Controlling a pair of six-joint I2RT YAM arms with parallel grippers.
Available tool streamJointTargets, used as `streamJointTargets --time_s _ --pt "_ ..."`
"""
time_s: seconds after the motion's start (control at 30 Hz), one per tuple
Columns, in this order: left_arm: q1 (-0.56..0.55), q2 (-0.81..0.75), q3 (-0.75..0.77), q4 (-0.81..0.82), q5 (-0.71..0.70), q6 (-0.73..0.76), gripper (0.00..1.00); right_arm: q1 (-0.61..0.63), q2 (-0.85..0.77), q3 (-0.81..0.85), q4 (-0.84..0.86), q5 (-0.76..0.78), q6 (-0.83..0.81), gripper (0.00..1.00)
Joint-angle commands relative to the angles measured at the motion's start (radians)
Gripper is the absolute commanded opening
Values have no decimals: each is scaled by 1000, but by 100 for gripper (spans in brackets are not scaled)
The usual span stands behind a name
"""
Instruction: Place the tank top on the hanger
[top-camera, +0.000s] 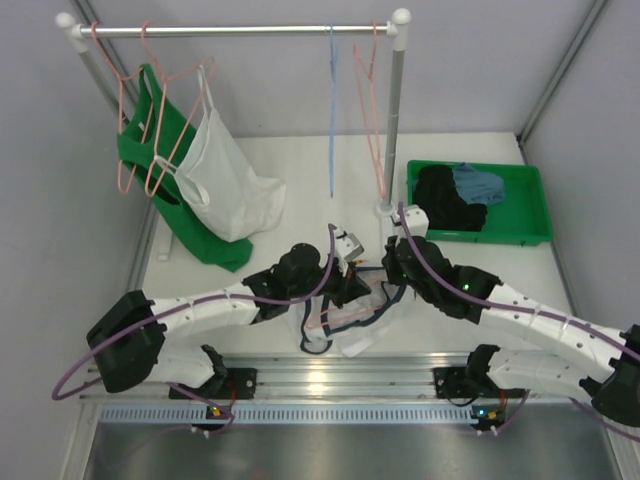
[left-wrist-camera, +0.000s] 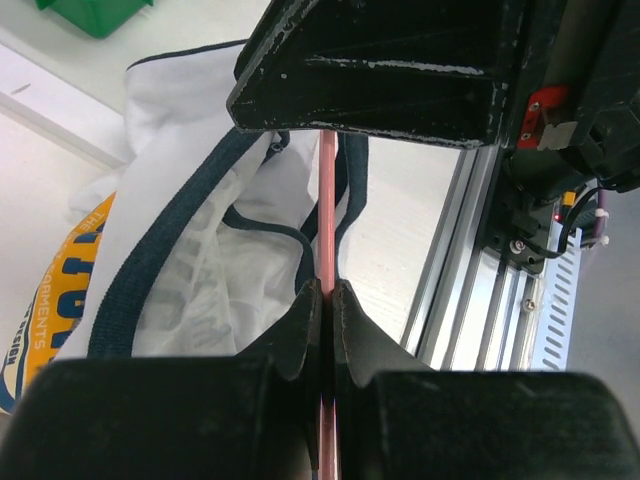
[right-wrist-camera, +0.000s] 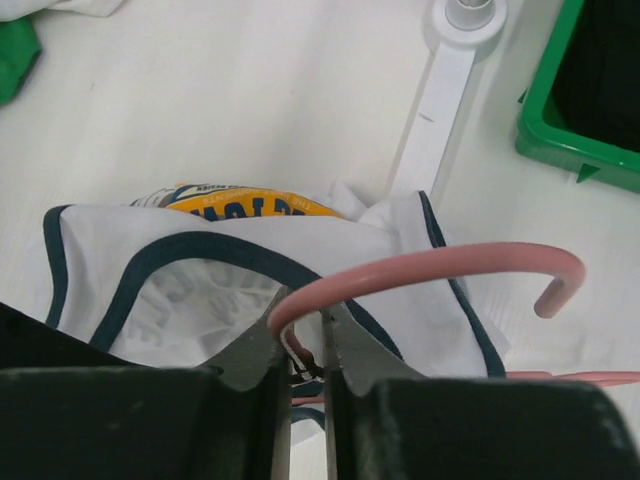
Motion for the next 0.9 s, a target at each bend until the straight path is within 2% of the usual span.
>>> streamJointTargets --time_s 0.0,0.07,0.1,0.13,0.17,0.27,0.4,0.43,0.57,0.63,0.8,0.87 --pt "-7 1 66 35 -3 10 0 10 -7 0 57 32 1 3" --pt "-9 5 90 -10 -16 0 1 9 -7 3 51 38 -7 0" --pt "-9 10 98 -25 -29 -3 4 10 -6 1 51 39 -7 0" --pt "-9 11 104 -36 -55 -7 10 10 -6 1 51 39 -13 0" --pt "-7 10 110 -53 -72 -21 20 10 -10 0 51 39 -16 0" --pt "-9 -10 116 -87 -136 -46 34 13 -29 -8 48 41 -28 0" --pt "-7 -65 113 -134 -252 -73 42 18 -53 -11 30 61 -39 0" --pt "-7 -76 116 -156 -253 -79 43 19 -53 -11 27 64 -40 0" --pt "-4 -143 156 -298 -455 -125 42 22 -64 -12 10 78 -42 0" --pt "0 -179 156 -379 -512 -151 43 24 -67 -19 5 79 -42 0" --pt "25 -289 152 -528 -575 -254 47 30 -70 -28 -5 81 -40 0" --pt "36 -315 164 -637 -575 -315 47 36 -78 -28 -18 89 -39 0"
